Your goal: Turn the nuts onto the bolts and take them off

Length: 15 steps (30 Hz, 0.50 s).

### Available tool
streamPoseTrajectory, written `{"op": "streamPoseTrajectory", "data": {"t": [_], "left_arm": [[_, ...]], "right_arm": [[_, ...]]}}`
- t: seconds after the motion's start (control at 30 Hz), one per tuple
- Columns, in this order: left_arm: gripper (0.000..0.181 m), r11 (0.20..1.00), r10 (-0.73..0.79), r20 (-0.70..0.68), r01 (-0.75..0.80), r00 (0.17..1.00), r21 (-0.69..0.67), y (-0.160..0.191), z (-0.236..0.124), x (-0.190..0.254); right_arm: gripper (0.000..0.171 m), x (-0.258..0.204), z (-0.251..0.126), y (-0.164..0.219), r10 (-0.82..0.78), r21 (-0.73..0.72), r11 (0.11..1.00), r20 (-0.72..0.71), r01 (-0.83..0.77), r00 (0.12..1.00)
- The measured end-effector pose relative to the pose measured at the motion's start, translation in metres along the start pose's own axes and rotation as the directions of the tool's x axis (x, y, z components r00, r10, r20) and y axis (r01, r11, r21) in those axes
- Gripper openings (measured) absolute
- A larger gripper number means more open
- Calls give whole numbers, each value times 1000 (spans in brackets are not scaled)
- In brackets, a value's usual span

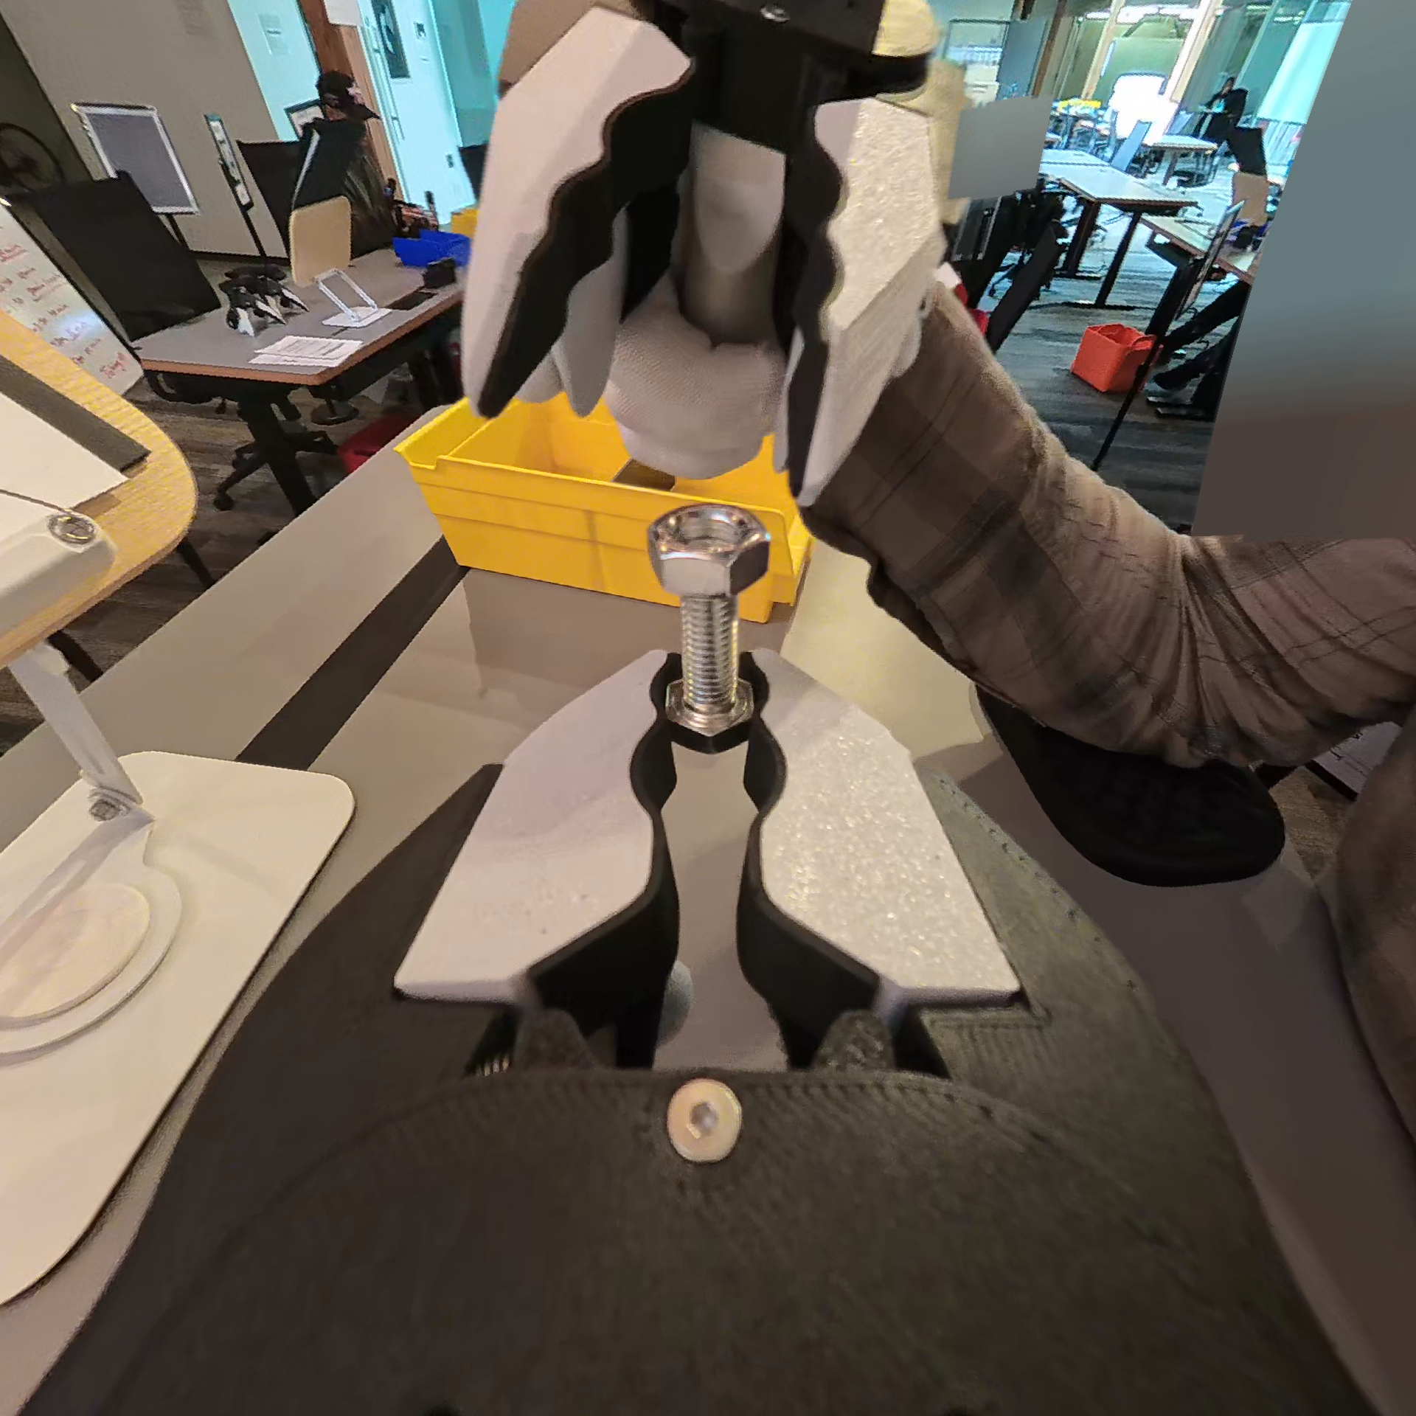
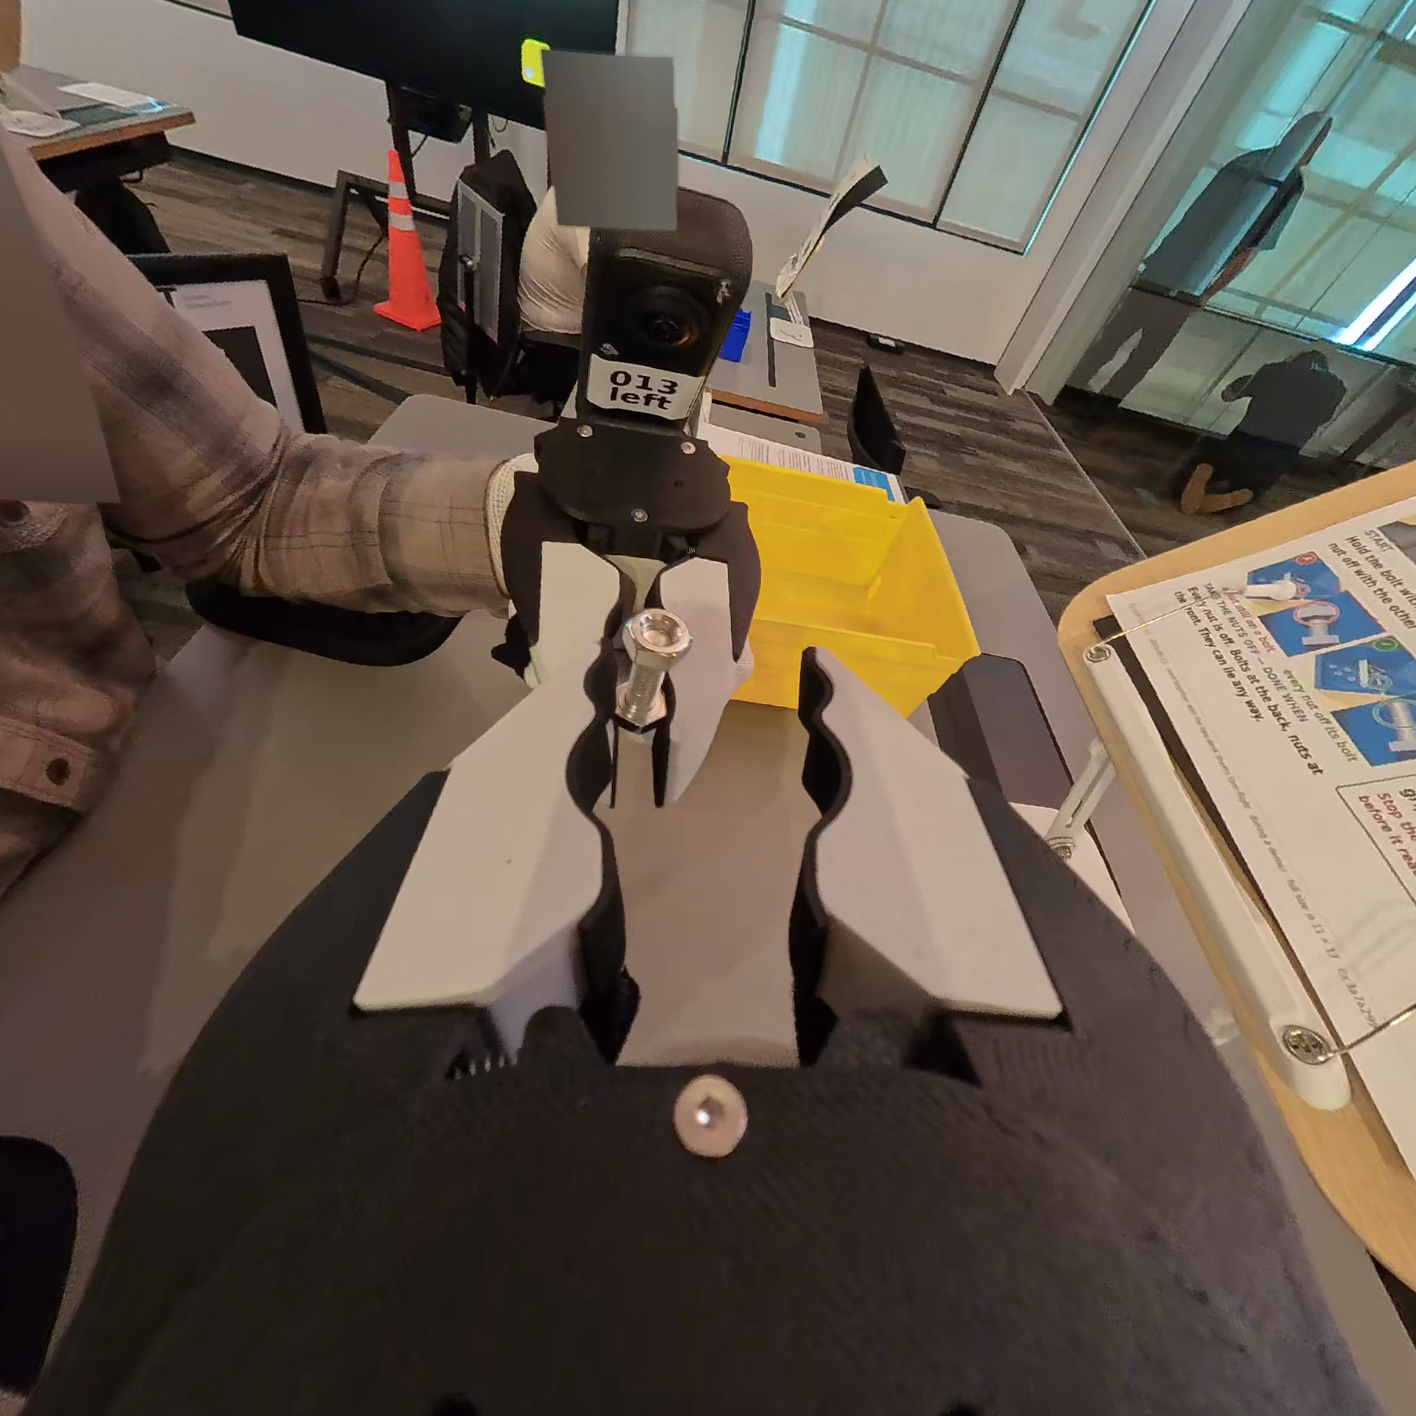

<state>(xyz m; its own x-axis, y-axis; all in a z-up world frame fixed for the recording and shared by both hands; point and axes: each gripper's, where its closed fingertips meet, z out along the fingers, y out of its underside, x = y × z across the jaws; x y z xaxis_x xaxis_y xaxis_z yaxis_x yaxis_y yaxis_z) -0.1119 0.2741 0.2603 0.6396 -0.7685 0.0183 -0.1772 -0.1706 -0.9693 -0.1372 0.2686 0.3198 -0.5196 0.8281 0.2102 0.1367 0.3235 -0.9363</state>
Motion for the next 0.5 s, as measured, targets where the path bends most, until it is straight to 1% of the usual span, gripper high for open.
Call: {"op": "streamPoseTrajectory", "data": {"t": [0.1, 0.17, 0.27, 0.33, 0.4, 0.5], "left_arm": [[14, 1000, 19, 116, -18, 993, -15, 0, -1, -17], [14, 999, 42, 232, -33, 972, -43, 3, -3, -34], [14, 994, 86, 406, -52, 910, -93, 9, -7, -59], [14, 989, 121, 491, -65, 862, -129, 14, -10, -73], [14, 983, 165, 549, -89, 820, -163, 17, -13, -81], [14, 962, 259, 591, -148, 763, -231, 19, -15, -87]], "right_arm": [[46, -1, 3, -1, 0, -28, 1000, -13, -1, 1000], [43, 10, 6, 2, 28, -58, 998, -74, -32, 997], [38, 23, 12, 7, 78, -100, 991, -146, -94, 986], [38, 26, 20, 12, 107, -126, 984, -164, -129, 981], [32, 35, 26, 17, 148, -142, 974, -208, -179, 967], [28, 42, 35, 31, 160, -203, 956, -249, -213, 955]]}}
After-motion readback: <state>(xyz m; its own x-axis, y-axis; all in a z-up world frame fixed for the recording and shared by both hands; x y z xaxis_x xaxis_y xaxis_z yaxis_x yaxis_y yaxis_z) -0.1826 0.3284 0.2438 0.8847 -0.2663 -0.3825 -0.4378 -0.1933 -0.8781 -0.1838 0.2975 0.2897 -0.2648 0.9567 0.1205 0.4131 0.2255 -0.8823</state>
